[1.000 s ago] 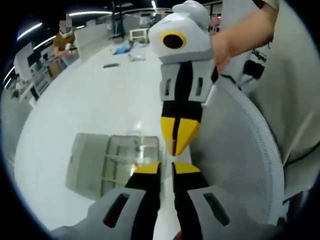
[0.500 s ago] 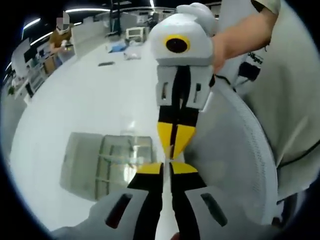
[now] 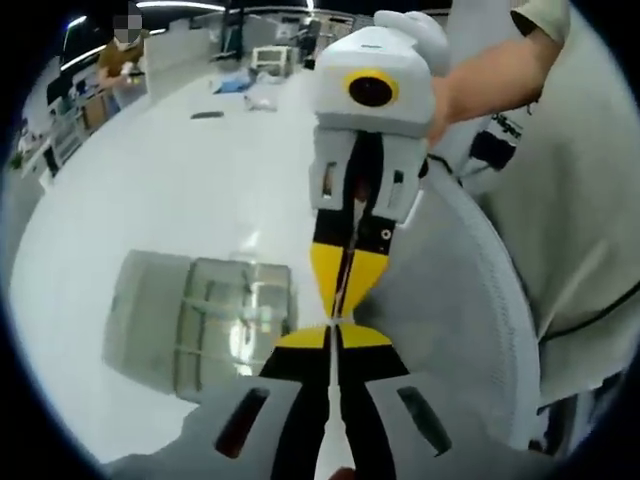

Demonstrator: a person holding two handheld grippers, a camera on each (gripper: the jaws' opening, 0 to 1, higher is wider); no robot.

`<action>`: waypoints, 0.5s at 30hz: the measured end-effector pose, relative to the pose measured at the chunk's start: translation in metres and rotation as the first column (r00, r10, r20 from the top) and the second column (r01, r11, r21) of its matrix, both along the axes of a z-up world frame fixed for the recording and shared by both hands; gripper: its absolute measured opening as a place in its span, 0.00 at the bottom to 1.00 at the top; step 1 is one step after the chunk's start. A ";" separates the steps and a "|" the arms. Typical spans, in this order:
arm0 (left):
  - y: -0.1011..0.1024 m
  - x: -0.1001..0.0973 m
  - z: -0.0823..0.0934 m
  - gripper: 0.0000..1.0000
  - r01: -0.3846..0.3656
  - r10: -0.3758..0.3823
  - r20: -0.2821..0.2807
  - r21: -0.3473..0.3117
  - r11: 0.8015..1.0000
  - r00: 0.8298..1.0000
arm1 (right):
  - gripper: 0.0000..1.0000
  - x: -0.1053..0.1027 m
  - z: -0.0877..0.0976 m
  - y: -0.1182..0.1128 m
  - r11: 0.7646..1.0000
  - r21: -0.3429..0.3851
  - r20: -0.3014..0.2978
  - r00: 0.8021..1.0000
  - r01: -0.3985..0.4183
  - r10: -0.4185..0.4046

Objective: Insert the divider into the dual guide fixture by aligning both edges with the guide slots and pushing it downward to the bottom, including one-sided entry, uneven engagement, binding, and posture correction.

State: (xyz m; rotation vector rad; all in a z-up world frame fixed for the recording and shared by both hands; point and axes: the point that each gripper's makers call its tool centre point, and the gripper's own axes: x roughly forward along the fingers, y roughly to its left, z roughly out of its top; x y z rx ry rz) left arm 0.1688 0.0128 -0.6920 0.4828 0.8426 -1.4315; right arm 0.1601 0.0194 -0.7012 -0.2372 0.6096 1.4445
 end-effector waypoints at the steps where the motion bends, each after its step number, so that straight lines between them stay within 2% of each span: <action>1: 0.000 -0.001 0.000 0.00 0.004 -0.004 -0.001 0.001 1.000 1.000 | 0.00 0.000 0.000 0.000 1.000 0.002 0.001 1.000 -0.002 0.002; 10: 0.000 -0.002 0.001 0.00 0.019 -0.019 0.003 0.002 1.000 1.000 | 0.00 0.001 -0.001 -0.002 1.000 0.012 -0.003 1.000 0.002 -0.002; 15: 0.000 -0.003 0.001 0.00 0.019 -0.019 -0.016 0.013 1.000 1.000 | 0.00 0.000 -0.001 -0.002 1.000 0.008 -0.006 1.000 0.004 -0.004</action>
